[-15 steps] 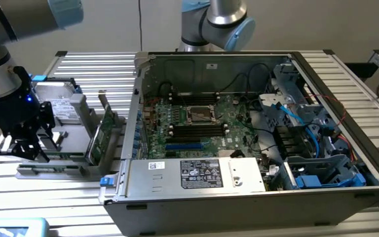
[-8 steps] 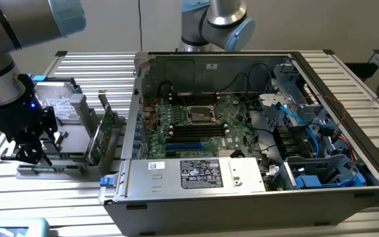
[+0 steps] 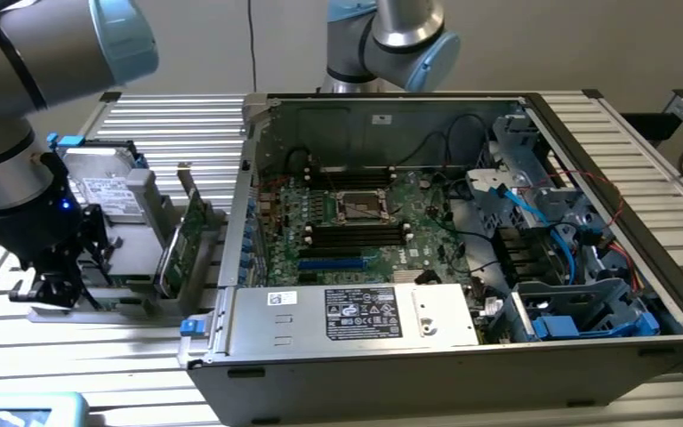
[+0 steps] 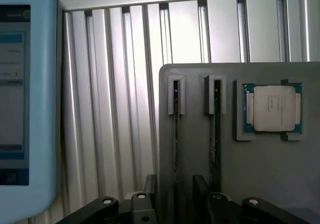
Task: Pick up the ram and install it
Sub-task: 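Pick up the ram and move it above insertion slot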
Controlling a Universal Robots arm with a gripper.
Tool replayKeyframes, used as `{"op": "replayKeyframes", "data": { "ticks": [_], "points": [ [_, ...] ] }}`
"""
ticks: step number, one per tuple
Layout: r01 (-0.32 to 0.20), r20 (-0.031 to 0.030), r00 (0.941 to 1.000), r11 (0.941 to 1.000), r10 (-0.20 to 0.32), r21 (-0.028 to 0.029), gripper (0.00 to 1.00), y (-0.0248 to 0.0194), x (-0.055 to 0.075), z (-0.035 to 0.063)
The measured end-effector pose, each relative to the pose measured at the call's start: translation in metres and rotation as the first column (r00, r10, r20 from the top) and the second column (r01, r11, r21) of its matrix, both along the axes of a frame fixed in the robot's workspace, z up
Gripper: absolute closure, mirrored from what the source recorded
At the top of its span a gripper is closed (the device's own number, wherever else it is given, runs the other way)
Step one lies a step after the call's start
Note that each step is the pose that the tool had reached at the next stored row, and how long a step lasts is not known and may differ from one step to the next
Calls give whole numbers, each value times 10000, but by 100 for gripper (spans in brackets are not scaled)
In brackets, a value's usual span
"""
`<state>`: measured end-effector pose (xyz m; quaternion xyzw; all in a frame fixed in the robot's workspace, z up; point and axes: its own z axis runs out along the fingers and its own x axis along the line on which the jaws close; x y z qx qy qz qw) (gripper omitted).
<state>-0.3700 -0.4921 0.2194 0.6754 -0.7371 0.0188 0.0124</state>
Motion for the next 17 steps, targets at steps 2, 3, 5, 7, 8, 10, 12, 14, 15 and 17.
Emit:
{"op": "replayKeyframes", "data": {
  "ticks": [2, 3, 5, 7, 8, 10, 12, 14, 15, 17],
  "points": [
    [0, -1, 10000, 10000, 0, 1, 58, 0, 3, -35],
    [-1, 0, 10000, 10000, 1, 2, 58, 0, 7, -55],
    [0, 0, 10000, 10000, 0, 2, 58, 14, 8, -90],
    [-1, 0, 10000, 10000, 1, 2, 58, 33, 8, -118],
    [-1, 1, 10000, 10000, 1, 3, 58, 36, 9, -131],
    [-2, -1, 10000, 10000, 2, 2, 58, 36, 8, -147],
    [-1, -3, 10000, 10000, 1, 1, 58, 36, 8, -157],
    [-1, -1, 10000, 10000, 1, 2, 58, 36, 8, -173],
    [-1, -2, 10000, 10000, 1, 2, 58, 36, 8, -180],
    [0, -3, 10000, 10000, 0, 1, 58, 36, 7, -191]
  ]
}}
